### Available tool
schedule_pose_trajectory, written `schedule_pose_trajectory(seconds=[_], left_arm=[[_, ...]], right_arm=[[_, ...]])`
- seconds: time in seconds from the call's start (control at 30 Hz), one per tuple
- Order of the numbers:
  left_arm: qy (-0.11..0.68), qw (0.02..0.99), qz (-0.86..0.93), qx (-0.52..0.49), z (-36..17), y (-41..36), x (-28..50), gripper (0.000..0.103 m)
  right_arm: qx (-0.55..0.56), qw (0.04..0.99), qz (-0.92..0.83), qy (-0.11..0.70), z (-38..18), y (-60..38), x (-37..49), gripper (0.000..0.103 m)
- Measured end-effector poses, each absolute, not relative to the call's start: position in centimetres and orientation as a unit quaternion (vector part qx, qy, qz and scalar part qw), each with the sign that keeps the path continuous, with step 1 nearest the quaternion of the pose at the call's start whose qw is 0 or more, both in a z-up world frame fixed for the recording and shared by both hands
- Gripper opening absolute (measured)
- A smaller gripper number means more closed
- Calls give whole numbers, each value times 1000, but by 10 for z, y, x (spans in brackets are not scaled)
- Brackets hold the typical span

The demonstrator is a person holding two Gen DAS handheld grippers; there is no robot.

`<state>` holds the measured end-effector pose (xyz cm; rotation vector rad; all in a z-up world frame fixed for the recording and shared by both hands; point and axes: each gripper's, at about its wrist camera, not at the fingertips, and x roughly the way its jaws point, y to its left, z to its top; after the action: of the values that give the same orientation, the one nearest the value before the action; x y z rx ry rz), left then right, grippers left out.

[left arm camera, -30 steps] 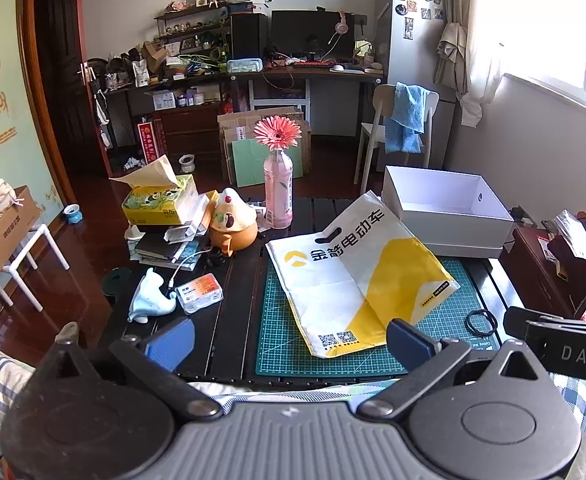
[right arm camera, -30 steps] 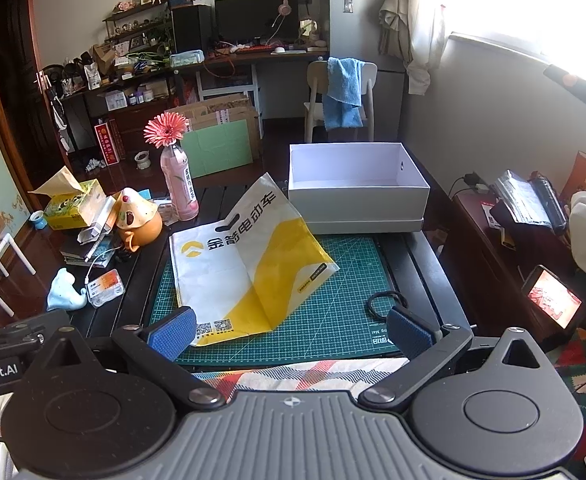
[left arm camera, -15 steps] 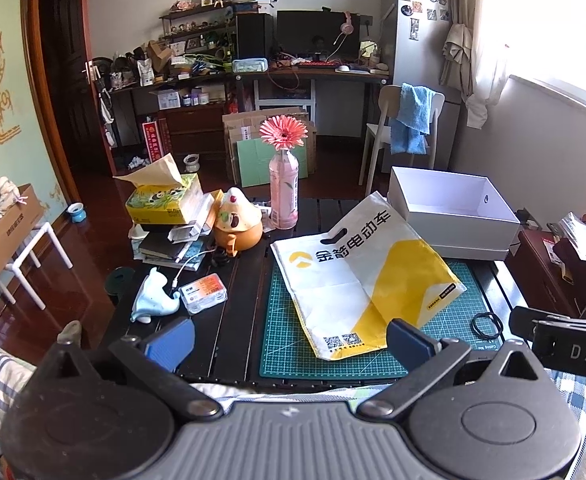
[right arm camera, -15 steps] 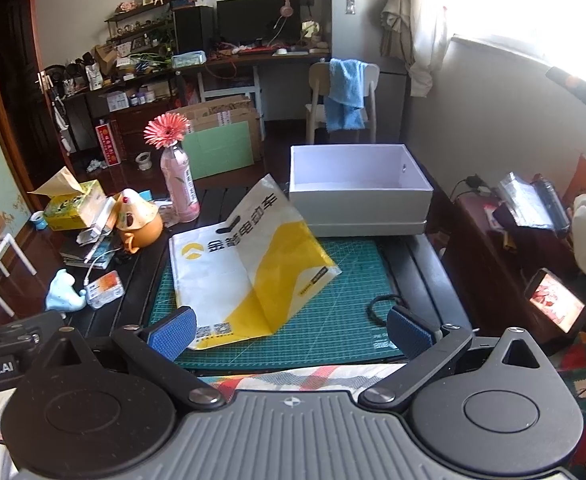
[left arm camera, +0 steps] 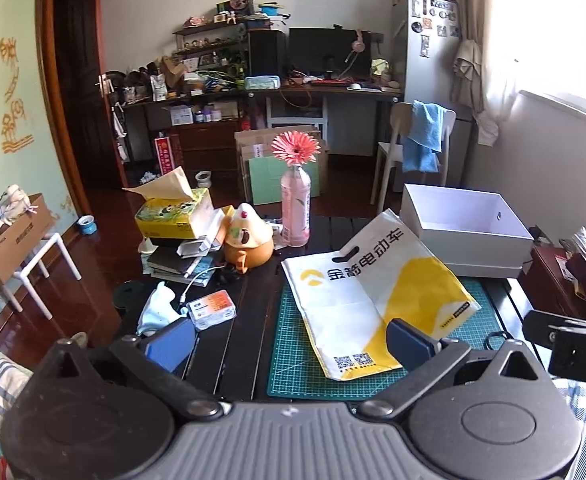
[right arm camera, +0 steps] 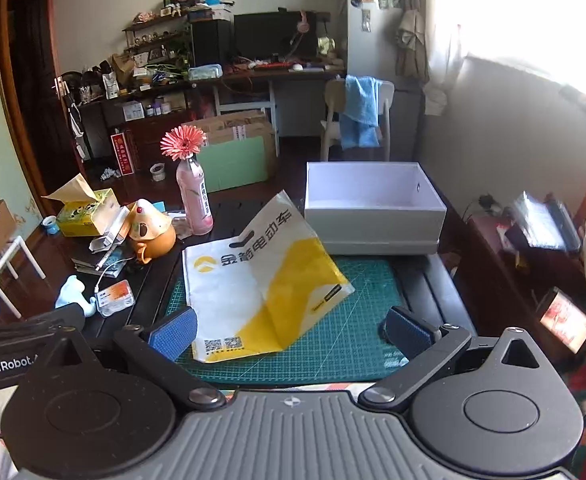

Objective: Fold shopping bag
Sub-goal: 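Move the right tool to the bag's yellow bottom edge and grasp it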

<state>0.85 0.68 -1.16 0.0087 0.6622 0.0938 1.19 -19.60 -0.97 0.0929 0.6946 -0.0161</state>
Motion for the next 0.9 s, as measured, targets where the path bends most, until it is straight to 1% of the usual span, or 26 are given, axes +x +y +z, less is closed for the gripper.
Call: schedule_pose_trajectory(seconds=[0.1, 0.37, 0.47, 0.57, 0.7, 0.8, 0.9], left_arm=[[312, 948, 60, -8, -14, 12, 9, 103], [321, 946, 41, -30, -17, 25, 18, 103], [320, 946, 54, -22, -18, 32, 23, 103], [297, 952, 75, 0, -16, 31, 24, 103], [272, 959, 83, -10, -15, 34, 31, 103], [237, 966, 100, -23, -17, 37, 38, 103], [249, 963, 106, -11, -22, 37, 54, 103]], right_arm=[[50, 939, -23, 339, -15, -193, 13, 102], [40, 935, -3, 353, -21, -192, 22, 102], [27, 936, -4, 350, -20, -190, 26, 103], [8, 939, -12, 344, -19, -187, 32, 103], [19, 940, -8, 339, -16, -190, 46, 103], [58, 942, 9, 330, -15, -197, 59, 103], [91, 942, 16, 322, -15, -203, 74, 103]])
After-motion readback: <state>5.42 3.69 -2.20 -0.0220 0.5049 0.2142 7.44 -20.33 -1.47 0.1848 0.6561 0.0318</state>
